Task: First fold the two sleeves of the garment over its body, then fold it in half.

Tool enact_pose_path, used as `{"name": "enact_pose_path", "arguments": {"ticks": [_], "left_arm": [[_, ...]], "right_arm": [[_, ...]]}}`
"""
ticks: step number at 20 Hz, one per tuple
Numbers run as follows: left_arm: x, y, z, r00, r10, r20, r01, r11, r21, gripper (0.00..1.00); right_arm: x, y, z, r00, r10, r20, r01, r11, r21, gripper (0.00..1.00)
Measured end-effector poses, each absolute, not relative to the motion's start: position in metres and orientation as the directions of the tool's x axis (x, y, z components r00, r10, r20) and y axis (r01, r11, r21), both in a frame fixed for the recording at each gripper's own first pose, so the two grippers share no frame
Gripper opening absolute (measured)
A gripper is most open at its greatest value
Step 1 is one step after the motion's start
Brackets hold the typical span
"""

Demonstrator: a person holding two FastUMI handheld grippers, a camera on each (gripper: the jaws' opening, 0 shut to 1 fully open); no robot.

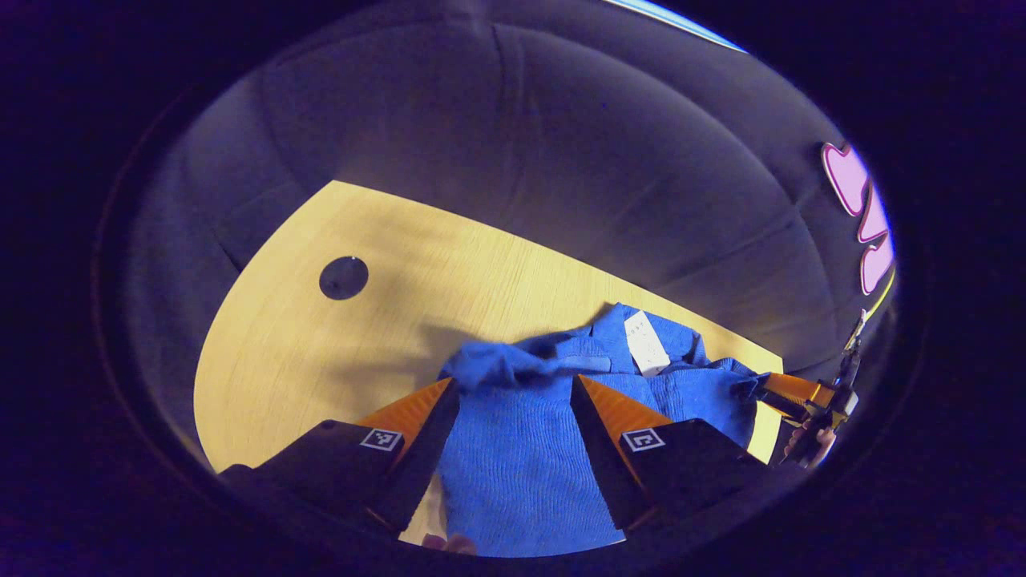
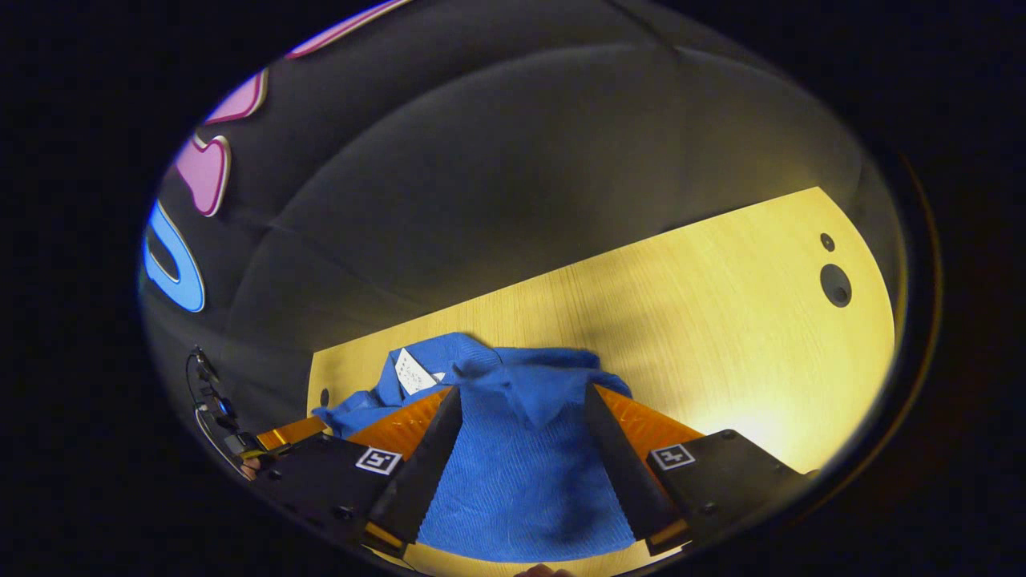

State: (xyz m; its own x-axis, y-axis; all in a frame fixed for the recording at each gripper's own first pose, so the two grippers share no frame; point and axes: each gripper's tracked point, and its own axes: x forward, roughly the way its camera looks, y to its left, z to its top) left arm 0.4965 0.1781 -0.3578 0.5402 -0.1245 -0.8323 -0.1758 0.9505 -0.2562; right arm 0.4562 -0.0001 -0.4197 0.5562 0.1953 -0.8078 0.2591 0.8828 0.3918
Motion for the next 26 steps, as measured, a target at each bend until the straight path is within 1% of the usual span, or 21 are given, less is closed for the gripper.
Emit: {"name": "enact_pose_path", "arguments": {"ticks": [5,6,7,9,10,13,15,18,21,24,26], "left_arm": [[0.498,0.193,-0.344,0.622,-0.079,-0.779,-0.088,0.982,-0.17,0.83],[0.497,0.194,-0.339,0.635,-0.074,-0.769,-0.068,0.986,-0.15,0.81],[0.497,0.192,-0.34,0.652,-0.075,-0.755,-0.044,0.99,-0.136,0.83],[0.494,0.19,-0.332,0.688,-0.08,-0.721,0.005,0.994,-0.105,0.82],[0.492,0.19,-0.329,0.706,-0.082,-0.703,0.026,0.996,-0.09,0.83],[0.484,0.182,-0.303,0.772,-0.104,-0.627,0.087,0.994,-0.059,0.83],[0.475,0.176,-0.286,0.814,-0.122,-0.568,0.122,0.992,-0.039,0.83],[0.456,0.165,-0.268,0.851,-0.155,-0.502,0.161,0.986,-0.031,0.83],[0.431,0.154,-0.257,0.879,-0.172,-0.445,0.178,0.984,-0.028,0.83],[0.413,0.153,-0.244,0.906,-0.184,-0.38,0.209,0.978,0.024,0.82],[0.402,0.146,-0.239,0.915,-0.216,-0.34,0.238,0.971,0.025,0.82]], "right_arm": [[0.445,0.013,-0.388,0.626,0.15,-0.765,0.209,0.913,0.351,0.97],[0.441,0.016,-0.377,0.641,0.146,-0.753,0.192,0.92,0.342,0.97],[0.436,0.02,-0.366,0.653,0.143,-0.743,0.173,0.928,0.33,0.97],[0.423,0.032,-0.342,0.68,0.141,-0.719,0.135,0.94,0.312,0.97],[0.415,0.039,-0.327,0.695,0.147,-0.703,0.111,0.945,0.307,0.97],[0.388,0.058,-0.292,0.733,0.153,-0.663,0.053,0.958,0.28,0.97],[0.366,0.069,-0.269,0.759,0.155,-0.633,0.02,0.965,0.26,0.97],[0.321,0.08,-0.227,0.811,0.137,-0.569,-0.009,0.975,0.222,0.96],[0.277,0.088,-0.185,0.874,0.106,-0.474,-0.016,0.981,0.191,0.96],[0.226,0.097,-0.146,0.917,0.086,-0.39,-0.017,0.984,0.178,0.96],[0.191,0.1,-0.123,0.942,0.066,-0.329,-0.015,0.988,0.156,0.96]]}}
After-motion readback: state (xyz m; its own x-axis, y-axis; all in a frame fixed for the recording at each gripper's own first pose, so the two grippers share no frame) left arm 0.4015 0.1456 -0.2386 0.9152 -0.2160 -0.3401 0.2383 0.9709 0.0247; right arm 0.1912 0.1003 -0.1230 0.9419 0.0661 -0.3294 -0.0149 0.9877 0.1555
